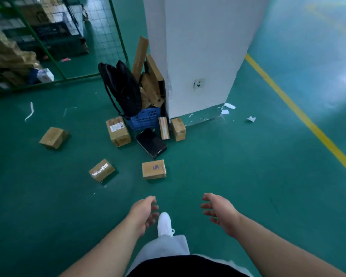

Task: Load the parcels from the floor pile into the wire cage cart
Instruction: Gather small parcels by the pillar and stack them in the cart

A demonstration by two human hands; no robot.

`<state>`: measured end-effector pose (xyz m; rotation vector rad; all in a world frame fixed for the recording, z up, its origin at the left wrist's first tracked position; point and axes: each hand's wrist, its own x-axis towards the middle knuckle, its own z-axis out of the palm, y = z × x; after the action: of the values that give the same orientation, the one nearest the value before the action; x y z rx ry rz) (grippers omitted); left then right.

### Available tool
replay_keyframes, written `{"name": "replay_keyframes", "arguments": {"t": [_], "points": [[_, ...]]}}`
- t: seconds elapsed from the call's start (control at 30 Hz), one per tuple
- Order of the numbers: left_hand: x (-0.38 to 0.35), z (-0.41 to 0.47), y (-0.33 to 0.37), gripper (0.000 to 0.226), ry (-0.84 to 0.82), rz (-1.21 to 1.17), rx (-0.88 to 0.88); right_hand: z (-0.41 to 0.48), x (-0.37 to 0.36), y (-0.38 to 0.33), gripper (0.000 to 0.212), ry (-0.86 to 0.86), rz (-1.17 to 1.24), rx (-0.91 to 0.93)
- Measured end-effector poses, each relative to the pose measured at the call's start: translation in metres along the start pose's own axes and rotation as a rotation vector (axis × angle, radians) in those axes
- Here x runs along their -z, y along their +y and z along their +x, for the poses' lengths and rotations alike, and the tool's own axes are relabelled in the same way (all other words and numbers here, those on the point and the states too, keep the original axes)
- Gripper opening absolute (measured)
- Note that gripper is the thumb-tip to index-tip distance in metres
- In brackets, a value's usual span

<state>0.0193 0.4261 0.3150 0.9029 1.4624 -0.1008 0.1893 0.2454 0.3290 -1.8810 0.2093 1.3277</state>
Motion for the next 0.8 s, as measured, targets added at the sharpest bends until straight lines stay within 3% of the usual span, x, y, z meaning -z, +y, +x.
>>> {"name": "replay_keyframes", "arguments": {"t": [0.2,0.33,0.6,0.8], "points": [[-0.033,0.045,0.143,0.014,-0.087,0.089,-0.132,0.041,0.018,-0.089,0.028,0.093,0.083,0.026],[-0.066,0.074,0.196,0.014,-0.113,0.104,-0.122,0.069,0.023,-0.119,0.026,0.101,0.118,-0.017],[-0.137,0.134,0.241,0.018,-0.031,0.154,0.043,0.172,0.083,-0.206,0.026,0.032,-0.050,-0.061],[-0.157,0.142,0.320,0.020,0.008,0.080,-0.052,0.261,0.128,-0.316,0.030,0.031,-0.386,-0.025]]}}
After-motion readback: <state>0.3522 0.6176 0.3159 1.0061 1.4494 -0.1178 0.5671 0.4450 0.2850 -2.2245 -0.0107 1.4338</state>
